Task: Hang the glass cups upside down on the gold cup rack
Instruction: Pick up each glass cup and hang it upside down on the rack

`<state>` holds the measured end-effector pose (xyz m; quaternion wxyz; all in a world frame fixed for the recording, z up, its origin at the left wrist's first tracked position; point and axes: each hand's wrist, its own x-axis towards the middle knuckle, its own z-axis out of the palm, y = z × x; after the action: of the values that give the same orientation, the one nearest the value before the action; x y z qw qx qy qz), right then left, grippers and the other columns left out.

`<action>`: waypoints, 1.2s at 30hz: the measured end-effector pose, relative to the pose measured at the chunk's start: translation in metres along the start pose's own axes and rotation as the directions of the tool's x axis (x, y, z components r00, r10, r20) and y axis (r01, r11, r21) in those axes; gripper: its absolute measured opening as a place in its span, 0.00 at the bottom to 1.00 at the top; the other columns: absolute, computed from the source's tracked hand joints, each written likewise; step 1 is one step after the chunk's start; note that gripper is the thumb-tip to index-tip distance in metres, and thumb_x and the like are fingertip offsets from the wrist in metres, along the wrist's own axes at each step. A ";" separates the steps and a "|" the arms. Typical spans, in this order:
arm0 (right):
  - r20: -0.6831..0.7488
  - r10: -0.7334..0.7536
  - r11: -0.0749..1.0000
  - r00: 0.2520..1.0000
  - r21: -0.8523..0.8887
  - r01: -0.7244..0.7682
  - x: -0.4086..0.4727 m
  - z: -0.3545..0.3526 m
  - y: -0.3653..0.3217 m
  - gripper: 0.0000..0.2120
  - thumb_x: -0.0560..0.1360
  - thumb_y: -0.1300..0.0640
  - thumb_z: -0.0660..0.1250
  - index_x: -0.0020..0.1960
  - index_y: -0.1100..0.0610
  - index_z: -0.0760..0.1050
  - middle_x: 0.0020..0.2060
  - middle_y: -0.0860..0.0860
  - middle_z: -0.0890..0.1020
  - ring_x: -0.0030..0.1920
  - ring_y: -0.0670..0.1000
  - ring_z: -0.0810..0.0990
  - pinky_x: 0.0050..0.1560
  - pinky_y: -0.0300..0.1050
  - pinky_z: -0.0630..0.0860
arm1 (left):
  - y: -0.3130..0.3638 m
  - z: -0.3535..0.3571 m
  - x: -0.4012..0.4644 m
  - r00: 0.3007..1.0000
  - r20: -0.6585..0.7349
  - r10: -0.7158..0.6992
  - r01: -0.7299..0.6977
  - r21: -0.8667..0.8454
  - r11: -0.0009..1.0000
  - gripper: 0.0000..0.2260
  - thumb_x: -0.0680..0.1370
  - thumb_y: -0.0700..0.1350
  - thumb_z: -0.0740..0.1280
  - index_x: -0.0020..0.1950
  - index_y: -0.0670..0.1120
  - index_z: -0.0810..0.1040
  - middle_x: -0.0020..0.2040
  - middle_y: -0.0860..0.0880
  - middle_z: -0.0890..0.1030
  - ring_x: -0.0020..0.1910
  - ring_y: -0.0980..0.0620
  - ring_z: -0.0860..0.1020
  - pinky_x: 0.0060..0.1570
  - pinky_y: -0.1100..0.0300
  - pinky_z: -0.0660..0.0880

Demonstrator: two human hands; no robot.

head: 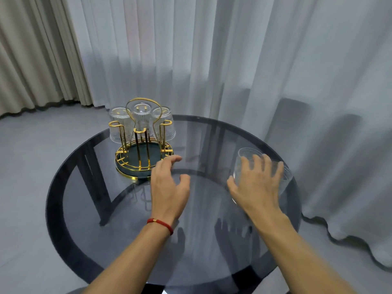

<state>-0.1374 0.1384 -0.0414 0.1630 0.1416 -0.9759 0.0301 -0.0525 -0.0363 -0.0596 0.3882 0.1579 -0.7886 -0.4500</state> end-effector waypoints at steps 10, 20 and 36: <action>0.117 -0.020 0.988 0.993 -0.148 0.037 -0.001 -0.002 0.016 0.34 0.79 0.38 0.60 0.78 0.57 0.62 0.70 0.60 0.75 0.80 0.67 0.57 0.73 0.79 0.33 | 0.011 0.007 -0.014 0.992 -0.031 -0.126 0.123 -0.092 0.988 0.17 0.74 0.33 0.67 0.56 0.52 0.76 0.56 0.50 0.79 0.58 0.50 0.76 0.50 0.56 0.78; -0.112 -0.286 0.951 0.952 0.089 0.296 -0.023 0.000 -0.022 0.35 0.65 0.61 0.78 0.71 0.61 0.74 0.61 0.63 0.75 0.65 0.64 0.75 0.75 0.72 0.61 | 0.018 0.007 -0.015 0.791 0.346 -0.505 0.588 -0.202 0.783 0.04 0.79 0.43 0.67 0.51 0.52 0.78 0.52 0.47 0.80 0.51 0.51 0.78 0.51 0.46 0.82; -0.275 -0.685 0.498 0.674 0.499 0.709 -0.021 -0.006 -0.065 0.48 0.72 0.54 0.77 0.83 0.55 0.53 0.80 0.54 0.62 0.79 0.52 0.64 0.74 0.37 0.62 | 0.018 -0.030 0.000 0.627 0.691 -0.359 0.765 -0.460 0.451 0.24 0.72 0.59 0.74 0.63 0.48 0.81 0.65 0.42 0.80 0.63 0.41 0.79 0.57 0.33 0.77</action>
<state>-0.0978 0.0826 -0.0414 0.1306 0.5637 -0.7750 0.2539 -0.0282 -0.0445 -0.0356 0.0179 0.1325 -0.5085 -0.8506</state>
